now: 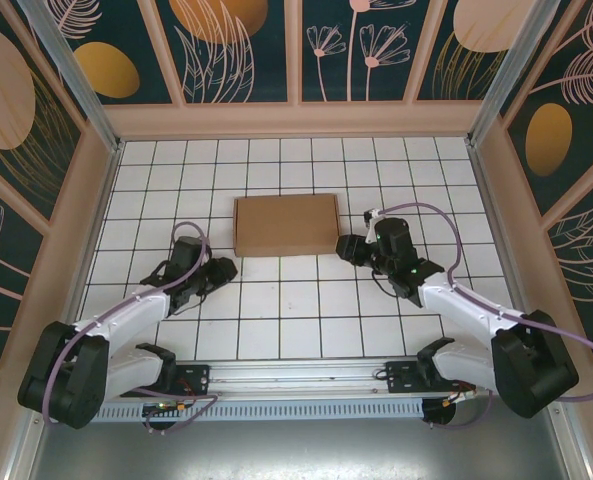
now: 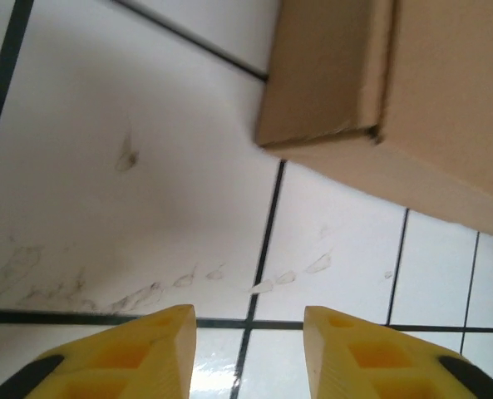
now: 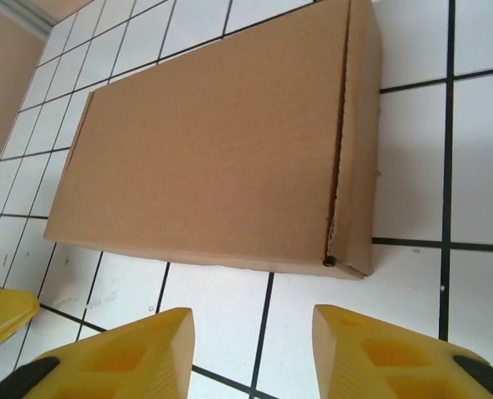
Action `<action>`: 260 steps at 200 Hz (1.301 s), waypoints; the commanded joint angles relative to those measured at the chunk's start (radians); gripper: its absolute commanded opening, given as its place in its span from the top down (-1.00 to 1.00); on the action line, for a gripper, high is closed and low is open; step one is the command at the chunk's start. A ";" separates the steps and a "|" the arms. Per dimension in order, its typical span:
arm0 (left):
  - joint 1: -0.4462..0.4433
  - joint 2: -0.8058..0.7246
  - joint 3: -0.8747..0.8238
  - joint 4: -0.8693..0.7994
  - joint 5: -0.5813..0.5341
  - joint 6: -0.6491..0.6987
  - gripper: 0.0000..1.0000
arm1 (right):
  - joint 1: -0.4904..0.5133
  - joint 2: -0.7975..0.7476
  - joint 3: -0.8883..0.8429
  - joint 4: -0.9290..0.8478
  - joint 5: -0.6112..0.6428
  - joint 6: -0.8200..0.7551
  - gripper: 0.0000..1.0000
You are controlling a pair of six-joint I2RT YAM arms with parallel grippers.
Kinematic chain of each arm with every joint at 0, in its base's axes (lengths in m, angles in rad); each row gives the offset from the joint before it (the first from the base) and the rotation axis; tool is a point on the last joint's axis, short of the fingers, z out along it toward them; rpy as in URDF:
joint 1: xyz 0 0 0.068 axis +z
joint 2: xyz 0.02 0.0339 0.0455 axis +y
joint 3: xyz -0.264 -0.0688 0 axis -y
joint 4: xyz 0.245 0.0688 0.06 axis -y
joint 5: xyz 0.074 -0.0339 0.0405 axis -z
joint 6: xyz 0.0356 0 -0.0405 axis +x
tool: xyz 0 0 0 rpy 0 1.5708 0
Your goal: Fold the paper box
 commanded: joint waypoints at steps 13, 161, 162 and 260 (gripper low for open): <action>0.005 0.088 0.183 -0.030 -0.100 0.108 0.06 | -0.051 0.137 0.116 -0.073 -0.005 -0.043 0.03; 0.063 0.669 0.538 0.119 -0.025 0.119 0.49 | -0.183 0.675 0.469 -0.094 -0.112 -0.094 0.38; 0.063 0.670 0.538 0.119 -0.023 0.118 0.49 | -0.183 0.676 0.471 -0.096 -0.112 -0.095 0.38; 0.064 0.591 0.553 0.053 -0.095 0.135 -0.05 | -0.211 0.607 0.499 -0.106 -0.109 -0.109 0.19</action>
